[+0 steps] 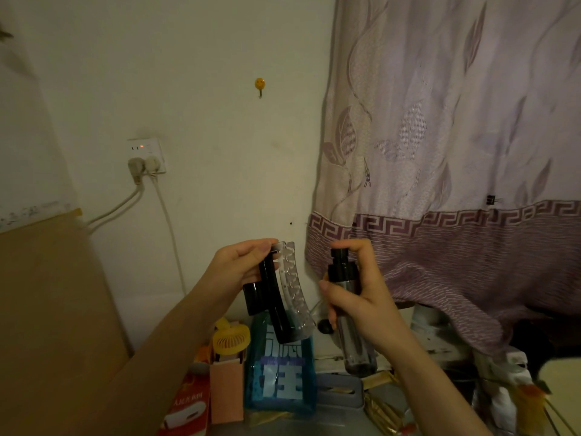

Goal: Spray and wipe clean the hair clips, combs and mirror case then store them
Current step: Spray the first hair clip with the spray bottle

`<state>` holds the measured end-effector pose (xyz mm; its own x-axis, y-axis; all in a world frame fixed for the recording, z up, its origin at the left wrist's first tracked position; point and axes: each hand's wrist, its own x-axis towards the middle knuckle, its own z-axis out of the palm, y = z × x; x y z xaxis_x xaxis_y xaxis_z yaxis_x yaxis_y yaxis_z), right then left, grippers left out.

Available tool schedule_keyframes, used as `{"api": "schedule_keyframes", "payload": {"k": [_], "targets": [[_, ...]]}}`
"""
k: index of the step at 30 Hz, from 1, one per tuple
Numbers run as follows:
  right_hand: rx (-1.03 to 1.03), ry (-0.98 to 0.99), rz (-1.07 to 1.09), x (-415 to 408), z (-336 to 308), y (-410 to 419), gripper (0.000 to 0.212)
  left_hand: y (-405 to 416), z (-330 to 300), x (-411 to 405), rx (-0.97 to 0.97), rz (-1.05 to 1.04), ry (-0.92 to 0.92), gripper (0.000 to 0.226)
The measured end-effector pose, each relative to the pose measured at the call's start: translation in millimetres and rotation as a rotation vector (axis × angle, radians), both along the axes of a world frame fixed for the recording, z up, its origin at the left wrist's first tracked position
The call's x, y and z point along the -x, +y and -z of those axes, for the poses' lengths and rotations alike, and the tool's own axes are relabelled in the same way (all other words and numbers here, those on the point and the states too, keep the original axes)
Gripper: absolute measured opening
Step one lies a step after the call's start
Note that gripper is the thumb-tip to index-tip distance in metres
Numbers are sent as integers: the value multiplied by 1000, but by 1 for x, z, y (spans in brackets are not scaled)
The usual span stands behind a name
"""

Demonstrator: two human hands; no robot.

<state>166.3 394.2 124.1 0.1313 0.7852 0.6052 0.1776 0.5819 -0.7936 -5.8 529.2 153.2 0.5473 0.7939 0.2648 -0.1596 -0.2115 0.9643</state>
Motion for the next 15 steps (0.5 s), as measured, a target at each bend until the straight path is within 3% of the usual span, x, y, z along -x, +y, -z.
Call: {"api": "schedule_keyframes", "payload": {"k": [11,15], "targets": [[37,-53,79,-7,23,0,48,-1,4,3,-8,-32,-6,27],[68,-158,185,-6,42,-2,46,-1,9,5,5,-81,-16,24]]}}
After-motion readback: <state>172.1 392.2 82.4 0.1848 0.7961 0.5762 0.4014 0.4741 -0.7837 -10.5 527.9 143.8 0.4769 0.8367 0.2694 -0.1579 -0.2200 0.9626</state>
